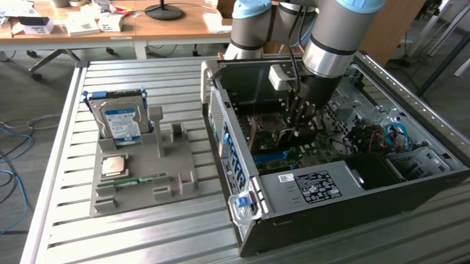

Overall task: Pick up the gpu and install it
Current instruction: 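Insert the gpu into the slot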

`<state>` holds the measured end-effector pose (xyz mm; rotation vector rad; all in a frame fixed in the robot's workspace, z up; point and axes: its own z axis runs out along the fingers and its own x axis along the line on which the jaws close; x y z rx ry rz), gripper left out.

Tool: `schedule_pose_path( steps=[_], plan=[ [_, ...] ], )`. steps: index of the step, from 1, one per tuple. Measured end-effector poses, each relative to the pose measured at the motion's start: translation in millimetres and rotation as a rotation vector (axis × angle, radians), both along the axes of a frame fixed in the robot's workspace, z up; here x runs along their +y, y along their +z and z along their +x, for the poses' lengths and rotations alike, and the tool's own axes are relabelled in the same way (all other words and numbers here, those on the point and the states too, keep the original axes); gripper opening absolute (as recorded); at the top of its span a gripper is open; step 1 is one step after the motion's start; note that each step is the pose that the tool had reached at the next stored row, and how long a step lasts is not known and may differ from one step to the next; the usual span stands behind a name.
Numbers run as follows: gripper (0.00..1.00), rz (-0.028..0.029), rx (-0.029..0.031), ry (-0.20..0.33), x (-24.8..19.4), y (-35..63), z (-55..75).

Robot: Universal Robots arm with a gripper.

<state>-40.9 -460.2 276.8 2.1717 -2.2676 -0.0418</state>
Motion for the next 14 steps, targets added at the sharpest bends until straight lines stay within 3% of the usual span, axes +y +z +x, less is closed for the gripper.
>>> schedule_pose_path(
  steps=[10, 14],
  plan=[
    [0.26, -0.0002, 0.0009, 0.000, 0.0, 0.0, 0.2],
    [0.26, -0.0002, 0.0147, 0.000, 0.0, 0.0, 2.4]
  ],
)
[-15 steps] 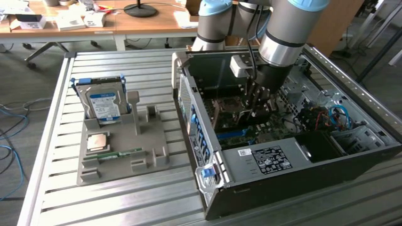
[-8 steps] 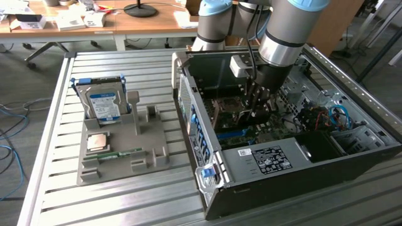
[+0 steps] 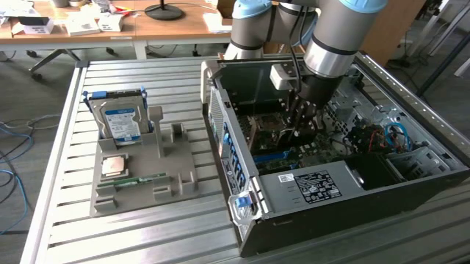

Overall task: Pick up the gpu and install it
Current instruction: 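Insert the gpu into the slot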

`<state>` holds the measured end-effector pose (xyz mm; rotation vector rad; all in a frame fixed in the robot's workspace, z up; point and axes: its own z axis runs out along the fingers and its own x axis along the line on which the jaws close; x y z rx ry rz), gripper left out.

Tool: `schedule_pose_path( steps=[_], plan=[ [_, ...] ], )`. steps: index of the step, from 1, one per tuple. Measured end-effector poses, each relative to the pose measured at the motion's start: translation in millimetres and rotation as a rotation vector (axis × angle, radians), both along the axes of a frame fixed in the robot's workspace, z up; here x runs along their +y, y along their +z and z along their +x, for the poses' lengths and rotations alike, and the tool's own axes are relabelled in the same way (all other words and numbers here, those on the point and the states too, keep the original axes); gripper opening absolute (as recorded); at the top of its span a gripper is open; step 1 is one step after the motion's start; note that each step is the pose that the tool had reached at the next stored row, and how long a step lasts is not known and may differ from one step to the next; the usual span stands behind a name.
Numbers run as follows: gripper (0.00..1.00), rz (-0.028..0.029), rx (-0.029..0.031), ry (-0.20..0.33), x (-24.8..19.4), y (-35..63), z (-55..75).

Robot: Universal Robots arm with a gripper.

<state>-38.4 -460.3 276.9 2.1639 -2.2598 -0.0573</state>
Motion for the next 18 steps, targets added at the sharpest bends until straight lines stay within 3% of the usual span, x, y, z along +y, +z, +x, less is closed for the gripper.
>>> schedule_pose_path(
  steps=[18],
  plan=[
    [0.26, 0.0000, 0.0006, 0.000, 0.0, -2.8, -0.1]
  ],
)
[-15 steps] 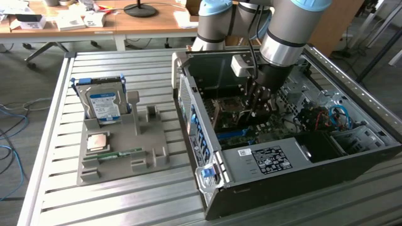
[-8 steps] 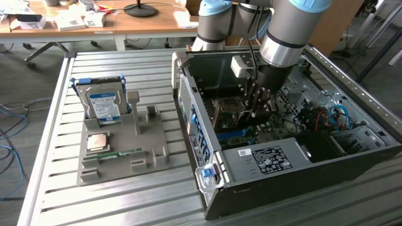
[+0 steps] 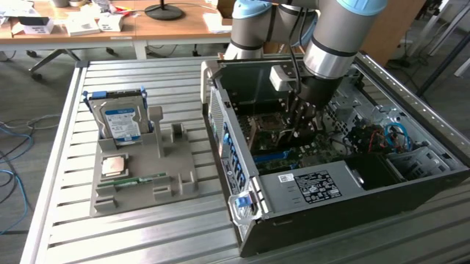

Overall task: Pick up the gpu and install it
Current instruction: 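Insert the gpu into the slot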

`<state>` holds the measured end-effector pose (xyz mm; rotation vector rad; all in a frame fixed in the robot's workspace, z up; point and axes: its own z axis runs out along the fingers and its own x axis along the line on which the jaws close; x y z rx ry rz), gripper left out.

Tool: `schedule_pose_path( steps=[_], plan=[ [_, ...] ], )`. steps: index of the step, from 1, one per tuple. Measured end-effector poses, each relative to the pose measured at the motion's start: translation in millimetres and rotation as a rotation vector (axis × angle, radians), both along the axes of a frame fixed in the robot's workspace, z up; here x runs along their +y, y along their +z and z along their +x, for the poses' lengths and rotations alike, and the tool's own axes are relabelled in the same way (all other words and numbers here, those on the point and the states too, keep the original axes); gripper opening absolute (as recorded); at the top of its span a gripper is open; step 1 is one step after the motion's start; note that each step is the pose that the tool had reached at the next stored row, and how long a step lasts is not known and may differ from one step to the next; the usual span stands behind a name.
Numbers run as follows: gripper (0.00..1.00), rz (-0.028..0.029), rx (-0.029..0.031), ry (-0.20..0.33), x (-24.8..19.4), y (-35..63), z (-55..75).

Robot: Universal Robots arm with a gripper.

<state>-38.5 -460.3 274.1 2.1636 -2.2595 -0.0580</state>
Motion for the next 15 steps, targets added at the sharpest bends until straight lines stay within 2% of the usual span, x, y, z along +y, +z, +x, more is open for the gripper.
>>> schedule_pose_path(
  steps=[7, 15],
  plan=[
    [0.26, 0.0008, -0.0029, 0.000, 0.0, -0.2, -0.7],
    [0.26, 0.0010, -0.0034, 0.000, 0.0, -0.2, -1.6]
  ],
)
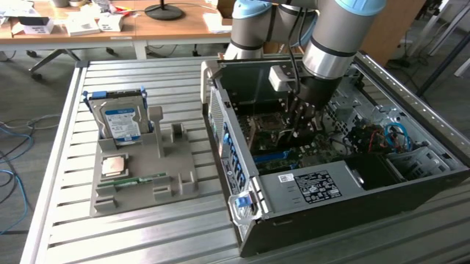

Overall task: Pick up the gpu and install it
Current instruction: 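Insert the gpu into the slot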

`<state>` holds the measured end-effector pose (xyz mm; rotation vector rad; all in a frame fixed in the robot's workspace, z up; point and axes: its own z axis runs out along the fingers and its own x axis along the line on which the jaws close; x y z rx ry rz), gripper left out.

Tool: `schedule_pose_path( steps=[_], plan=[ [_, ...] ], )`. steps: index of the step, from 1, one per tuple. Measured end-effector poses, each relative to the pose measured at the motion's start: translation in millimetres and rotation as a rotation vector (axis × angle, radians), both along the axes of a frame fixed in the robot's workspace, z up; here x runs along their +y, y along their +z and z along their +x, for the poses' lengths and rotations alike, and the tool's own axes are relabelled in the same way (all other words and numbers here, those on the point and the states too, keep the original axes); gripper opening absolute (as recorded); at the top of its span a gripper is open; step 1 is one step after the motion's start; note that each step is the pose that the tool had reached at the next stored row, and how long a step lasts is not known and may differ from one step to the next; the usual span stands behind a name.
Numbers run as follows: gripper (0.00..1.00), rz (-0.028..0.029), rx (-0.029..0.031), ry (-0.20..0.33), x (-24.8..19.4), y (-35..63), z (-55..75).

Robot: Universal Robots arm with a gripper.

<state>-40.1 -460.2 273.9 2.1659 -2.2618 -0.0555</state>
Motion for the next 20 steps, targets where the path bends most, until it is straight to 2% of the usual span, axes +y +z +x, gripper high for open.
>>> schedule_pose_path(
  steps=[20],
  plan=[
    [0.26, -0.0001, -0.0009, 0.001, 0.0, -1.0, -6.3]
  ],
)
